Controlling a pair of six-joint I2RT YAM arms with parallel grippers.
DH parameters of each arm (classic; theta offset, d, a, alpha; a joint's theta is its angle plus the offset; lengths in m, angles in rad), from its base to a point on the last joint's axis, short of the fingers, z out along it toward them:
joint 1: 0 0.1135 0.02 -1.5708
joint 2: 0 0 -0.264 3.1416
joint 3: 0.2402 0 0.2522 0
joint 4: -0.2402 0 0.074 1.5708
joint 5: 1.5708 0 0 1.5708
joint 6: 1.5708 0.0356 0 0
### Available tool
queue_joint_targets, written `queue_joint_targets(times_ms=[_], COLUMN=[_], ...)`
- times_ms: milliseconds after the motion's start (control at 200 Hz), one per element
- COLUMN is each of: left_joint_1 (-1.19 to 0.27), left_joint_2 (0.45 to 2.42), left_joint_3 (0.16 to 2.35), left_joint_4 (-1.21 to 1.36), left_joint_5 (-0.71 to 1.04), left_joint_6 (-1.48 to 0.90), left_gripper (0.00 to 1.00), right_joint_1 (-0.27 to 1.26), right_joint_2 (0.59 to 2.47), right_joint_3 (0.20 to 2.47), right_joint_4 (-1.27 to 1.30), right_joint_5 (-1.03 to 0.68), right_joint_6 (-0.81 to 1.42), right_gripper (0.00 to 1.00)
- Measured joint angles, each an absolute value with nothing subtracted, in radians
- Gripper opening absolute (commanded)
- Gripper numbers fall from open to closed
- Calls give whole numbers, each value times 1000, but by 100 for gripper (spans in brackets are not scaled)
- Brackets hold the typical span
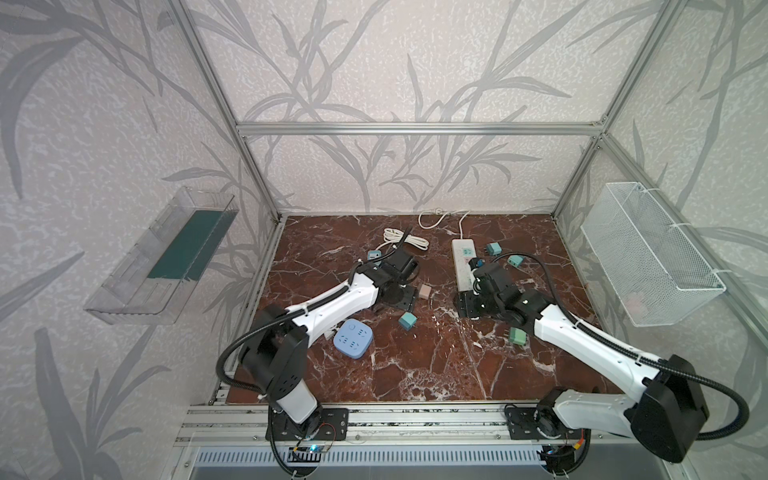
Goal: Insert the plug
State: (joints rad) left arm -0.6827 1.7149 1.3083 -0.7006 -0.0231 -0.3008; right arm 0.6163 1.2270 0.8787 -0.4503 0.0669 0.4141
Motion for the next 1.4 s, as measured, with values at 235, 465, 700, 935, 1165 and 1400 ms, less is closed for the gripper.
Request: queue_joint_targets(times_ms=[235,465,700,935,1165,1400], left_joint_1=[-739,-752,-754,-754,-754,-758], left_joint_2=[1889,1938,1973,1983,1966,1918], left_joint_3=[1389,1401,1401,1390,1335,1287], left_joint_4=[-797,-840,-838,-824,-778,-738], left_joint_5=[-63,-45,-32,-9,13,13], left_joint_6=[-215,-172,-165,-183,-214,-227], left_gripper=[71,68,64,56,45,2], right_joint_1=[586,578,575,574,574,574], right_joint_2=[1166,1156,1156,1156,1129,1104], right_joint_3=[843,829,822,822,822,822], right_joint_4=[-464,-472,-472,-472,-474,-483], right_joint_5=[59,59,50,43,43,43], right_joint_6=[390,374,373,370,369,368], right_gripper=[82,81,81,81,81,75])
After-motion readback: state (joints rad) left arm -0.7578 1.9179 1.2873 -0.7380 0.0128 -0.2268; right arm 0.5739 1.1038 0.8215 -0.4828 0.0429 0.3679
